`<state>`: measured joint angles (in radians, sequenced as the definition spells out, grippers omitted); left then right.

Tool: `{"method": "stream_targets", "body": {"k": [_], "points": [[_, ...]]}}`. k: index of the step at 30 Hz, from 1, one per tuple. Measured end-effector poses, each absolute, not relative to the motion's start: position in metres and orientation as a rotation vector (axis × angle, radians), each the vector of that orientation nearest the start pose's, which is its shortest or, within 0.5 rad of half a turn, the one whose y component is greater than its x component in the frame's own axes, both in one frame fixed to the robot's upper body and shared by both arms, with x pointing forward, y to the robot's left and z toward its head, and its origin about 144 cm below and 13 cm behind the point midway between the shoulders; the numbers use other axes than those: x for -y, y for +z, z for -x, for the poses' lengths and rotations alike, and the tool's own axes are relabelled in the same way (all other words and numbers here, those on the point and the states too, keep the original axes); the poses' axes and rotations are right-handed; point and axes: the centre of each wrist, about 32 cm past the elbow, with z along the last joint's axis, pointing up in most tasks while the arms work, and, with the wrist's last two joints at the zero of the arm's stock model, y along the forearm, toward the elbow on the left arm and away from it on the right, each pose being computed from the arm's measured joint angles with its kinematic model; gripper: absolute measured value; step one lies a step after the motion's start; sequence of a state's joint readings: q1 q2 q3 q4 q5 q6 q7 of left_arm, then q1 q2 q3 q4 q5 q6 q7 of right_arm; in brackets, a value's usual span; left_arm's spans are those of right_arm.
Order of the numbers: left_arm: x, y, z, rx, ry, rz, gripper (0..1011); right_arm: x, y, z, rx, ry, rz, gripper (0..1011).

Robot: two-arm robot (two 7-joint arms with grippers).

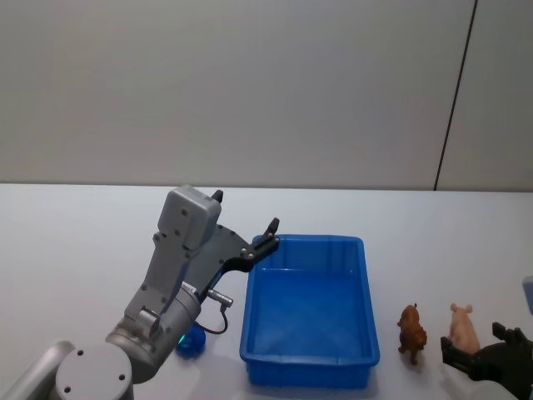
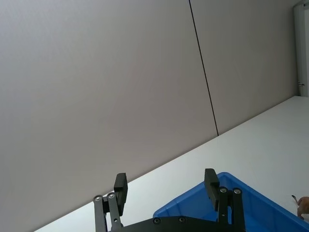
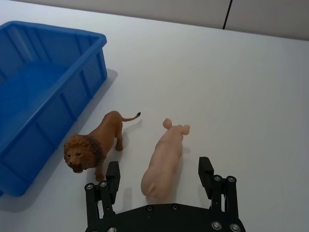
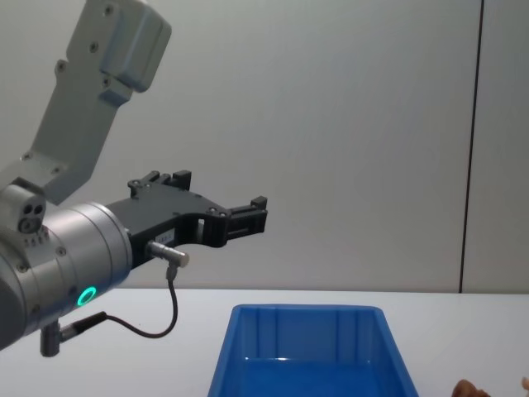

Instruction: Pick up the two dolls from the table and place them into the box.

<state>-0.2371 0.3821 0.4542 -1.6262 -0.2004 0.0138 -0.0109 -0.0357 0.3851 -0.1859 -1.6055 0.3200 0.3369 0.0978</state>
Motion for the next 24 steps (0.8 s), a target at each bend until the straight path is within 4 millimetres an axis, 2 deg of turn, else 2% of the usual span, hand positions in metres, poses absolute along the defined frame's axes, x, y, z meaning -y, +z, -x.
{"method": "stream_targets", "body": {"k": [5,11,12,13,15,17,24], "points": [[-0.198,1.204,-0.492,0.268,1.124,-0.061,1004,0.276,1.134,-0.445,-0.276,-1.275,0.378,997],[-0.198,1.204,-0.492,0.268,1.124,-0.061,1004,0.273,1.129,-0.448,-0.301,-1.278,0.397,880],[-0.198,1.204,-0.492,0.268,1.124,-0.061,1004,0.272,1.128,-0.449,-0.306,-1.279,0.401,832],[-0.198,1.204,-0.492,0.268,1.124,-0.061,1004,0.272,1.128,-0.45,-0.309,-1.281,0.403,832],[-0.198,1.204,-0.492,0.268,1.124,-0.061,1004,0.271,1.127,-0.451,-0.313,-1.284,0.407,739],[-0.198,1.204,-0.492,0.268,1.124,-0.061,1004,0.271,1.125,-0.453,-0.321,-1.291,0.415,719],[-0.198,1.204,-0.492,0.268,1.124,-0.061,1004,0.27,1.123,-0.456,-0.326,-1.306,0.425,460]]}}
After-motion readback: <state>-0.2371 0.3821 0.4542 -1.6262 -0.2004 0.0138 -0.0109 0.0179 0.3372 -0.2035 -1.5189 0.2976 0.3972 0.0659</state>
